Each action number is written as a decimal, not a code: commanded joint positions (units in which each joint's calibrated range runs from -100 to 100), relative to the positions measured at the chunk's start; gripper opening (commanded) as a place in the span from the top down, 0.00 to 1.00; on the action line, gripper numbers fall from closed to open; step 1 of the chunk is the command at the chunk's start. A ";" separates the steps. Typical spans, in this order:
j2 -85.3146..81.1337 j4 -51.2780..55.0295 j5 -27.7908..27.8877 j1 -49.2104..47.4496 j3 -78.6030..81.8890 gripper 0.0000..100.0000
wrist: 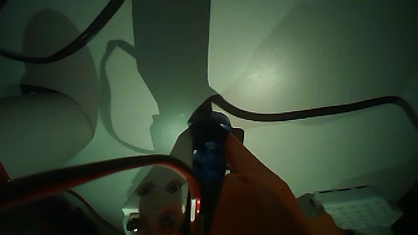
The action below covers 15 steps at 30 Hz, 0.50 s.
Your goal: Grab the blue brick and put it into the cup
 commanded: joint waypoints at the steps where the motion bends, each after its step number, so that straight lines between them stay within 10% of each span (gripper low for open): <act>1: -3.27 3.37 0.71 -0.56 -2.30 1.00; 15: -2.16 11.09 9.07 1.50 -30.85 1.00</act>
